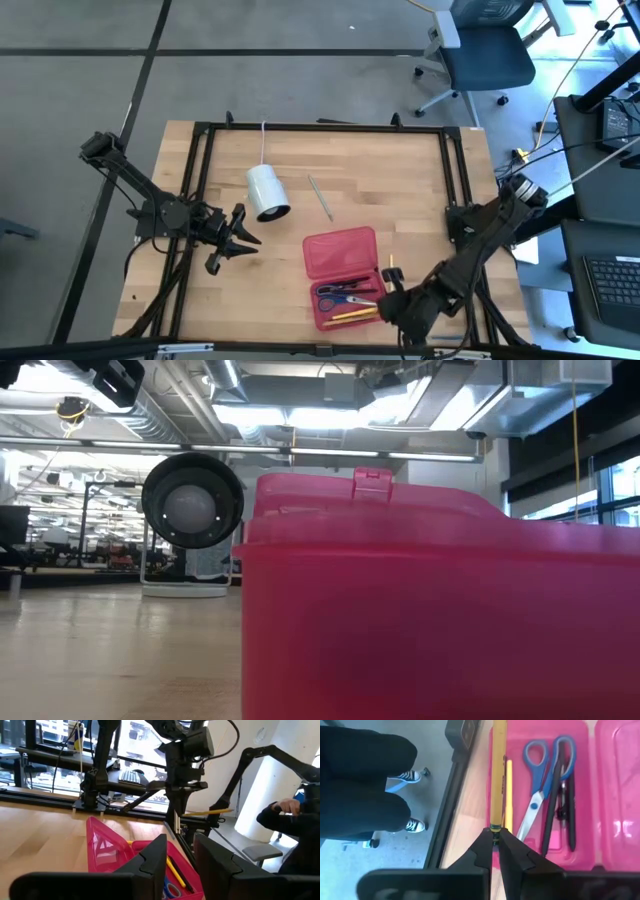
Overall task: Pick & place school supplies into a supply box
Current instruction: Put the yellow pencil into the pink supply box
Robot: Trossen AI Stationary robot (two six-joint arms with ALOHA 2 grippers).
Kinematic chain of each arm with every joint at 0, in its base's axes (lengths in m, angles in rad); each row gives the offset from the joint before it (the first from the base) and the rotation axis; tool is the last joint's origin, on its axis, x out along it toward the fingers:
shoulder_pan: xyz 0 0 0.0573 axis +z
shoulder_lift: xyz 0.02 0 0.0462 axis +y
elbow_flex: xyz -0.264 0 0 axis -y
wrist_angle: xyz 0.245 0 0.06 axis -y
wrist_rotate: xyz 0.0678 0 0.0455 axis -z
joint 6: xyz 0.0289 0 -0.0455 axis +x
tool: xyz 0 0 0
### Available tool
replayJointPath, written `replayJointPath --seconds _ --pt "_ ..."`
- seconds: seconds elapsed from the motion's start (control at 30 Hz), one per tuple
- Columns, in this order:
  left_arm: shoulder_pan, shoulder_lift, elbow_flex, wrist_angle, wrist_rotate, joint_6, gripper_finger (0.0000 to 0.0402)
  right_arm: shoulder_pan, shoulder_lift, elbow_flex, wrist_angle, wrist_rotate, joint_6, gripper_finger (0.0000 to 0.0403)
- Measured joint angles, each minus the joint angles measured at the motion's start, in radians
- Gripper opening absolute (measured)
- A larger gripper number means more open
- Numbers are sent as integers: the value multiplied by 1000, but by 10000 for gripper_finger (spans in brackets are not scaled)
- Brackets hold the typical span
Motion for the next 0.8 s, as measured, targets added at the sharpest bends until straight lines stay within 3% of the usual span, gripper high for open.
replayJointPath --seconds 0.6,0.8 --pt "0 0 0 0 0 0 91 61 125 0 5 -73 233 22" --pt "0 0 0 0 0 0 95 33 173 0 3 -78 221 22"
